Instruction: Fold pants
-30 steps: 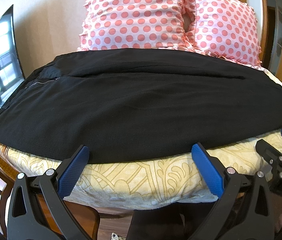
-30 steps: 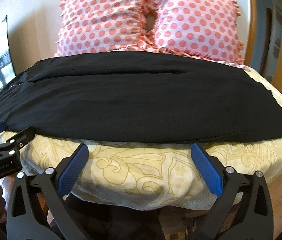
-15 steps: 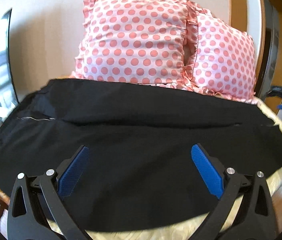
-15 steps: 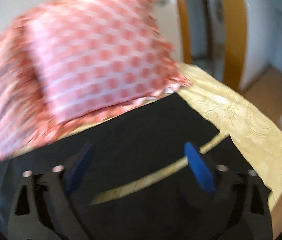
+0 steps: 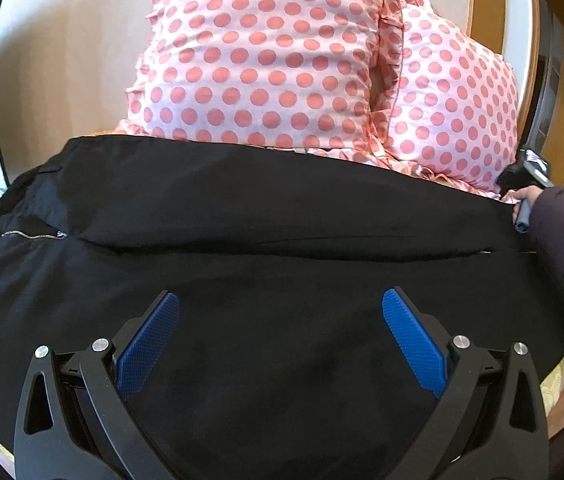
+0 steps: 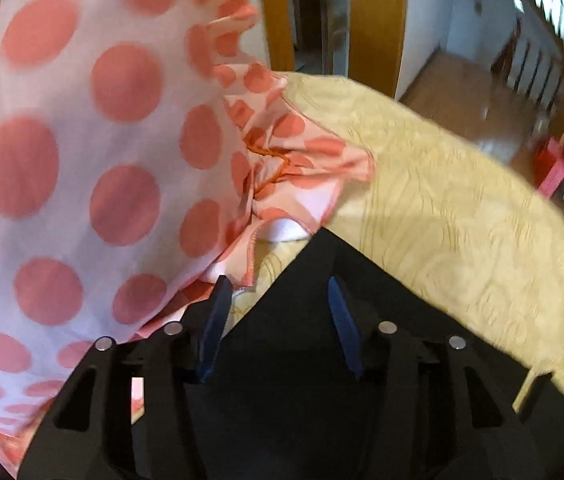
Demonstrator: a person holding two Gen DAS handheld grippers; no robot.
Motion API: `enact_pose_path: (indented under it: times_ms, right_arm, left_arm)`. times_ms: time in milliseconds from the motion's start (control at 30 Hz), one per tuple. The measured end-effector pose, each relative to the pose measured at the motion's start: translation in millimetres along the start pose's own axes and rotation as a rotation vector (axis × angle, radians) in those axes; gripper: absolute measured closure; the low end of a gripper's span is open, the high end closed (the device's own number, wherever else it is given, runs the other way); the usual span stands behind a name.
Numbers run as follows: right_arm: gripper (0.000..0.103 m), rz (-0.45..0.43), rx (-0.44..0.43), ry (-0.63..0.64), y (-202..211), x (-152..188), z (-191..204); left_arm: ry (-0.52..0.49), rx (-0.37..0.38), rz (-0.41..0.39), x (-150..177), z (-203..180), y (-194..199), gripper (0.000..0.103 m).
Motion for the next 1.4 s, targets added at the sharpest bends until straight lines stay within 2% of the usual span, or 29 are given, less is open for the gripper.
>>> enact_pose_path:
  times_ms: [67, 100, 133, 167, 200, 267, 367, 500, 633, 733, 800, 867, 933, 1000, 1033, 1067, 1100, 1200, 1333, 1400]
  right_arm:
    - [0.072, -0.05, 0.003, 0.028, 6, 6, -7]
    - [0.076, -0.051, -0.024, 0.017, 6, 6, -11]
    - [0.085, -0.032, -0.086, -0.014, 10, 8, -20]
    - [0.099, -0.01, -0.145, -0.039, 15, 10, -25]
    - [0.102, 0.022, -0.234, -0.081, 24, 12, -35]
    - [0.102, 0.013, -0.324, -0.112, 44, 12, -44]
    - [0.102, -0.024, -0.475, -0.136, 97, 22, -79]
    - [0.102, -0.005, -0.626, -0.205, 146, 62, -152]
    - [0.102, 0.106, -0.656, -0.274, 142, 103, -204]
    - [0.101, 0.213, -0.675, -0.353, 117, 114, -216]
    - [0.09, 0.243, -0.681, -0.404, 111, 113, -218]
    - [0.06, 0.243, -0.686, -0.42, 114, 112, -220]
    - [0.057, 0.24, -0.683, -0.417, 113, 110, -218]
    - [0.06, 0.236, -0.68, -0.411, 111, 109, -217]
    - [0.084, 0.243, -0.69, -0.392, 107, 107, -212]
    - [0.102, 0.262, -0.712, -0.376, 104, 107, -209]
    - [0.101, 0.26, -0.735, -0.384, 106, 105, -211]
    - [0.102, 0.176, -0.842, -0.399, 130, 87, -229]
    - [0.102, 0.174, -0.856, -0.404, 135, 84, -239]
    - [0.101, 0.185, -0.864, -0.413, 134, 85, -240]
  left_arm:
    - [-0.004, -0.008, -0.01, -1, 0, 2, 0.001]
    - [0.0, -0.008, -0.011, -1, 1, 3, 0.001]
    - [0.006, -0.007, -0.011, 0, 2, 4, 0.001]
    - [0.012, -0.009, -0.009, 1, 3, 5, 0.001]
    - [0.017, -0.009, -0.009, 2, 5, 6, 0.001]
    - [0.031, -0.007, -0.012, 4, 9, 11, 0.001]
    - [0.058, -0.009, -0.027, 5, 16, 20, 0.001]
    - [0.084, -0.015, -0.048, 5, 25, 32, 0.001]
    - [0.079, -0.019, -0.062, 2, 34, 42, 0.001]
    - [0.076, 0.016, -0.079, -8, 43, 44, 0.001]
    - [0.108, 0.047, -0.088, -15, 56, 45, 0.001]
    - [0.158, 0.05, -0.08, -18, 72, 44, 0.001]
    - [0.224, 0.038, -0.068, -22, 93, 42, 0.001]
    - [0.274, 0.033, -0.07, -24, 107, 39, 0.001]
    - [0.306, 0.034, -0.072, -27, 116, 36, 0.001]
    - [0.32, 0.041, -0.073, -29, 121, 33, 0.001]
    - [0.333, 0.044, -0.072, -33, 127, 30, 0.001]
    - [0.364, 0.012, -0.038, -48, 148, 15, 0.001]
    - [0.448, 0.01, 0.026, -68, 174, -23, 0.001]
    - [0.464, -0.007, 0.089, -79, 186, -55, 0.001]
Point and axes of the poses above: each gripper's, at about its wrist camera, not at the fingertips, and y roughly against the way its jaws point, z to its left, x to its underside, the point moved 8 cm from there along -y, roughly the way its jaws point, and after that the axes turned 14 degrees about -y, right-handed, at the moved point
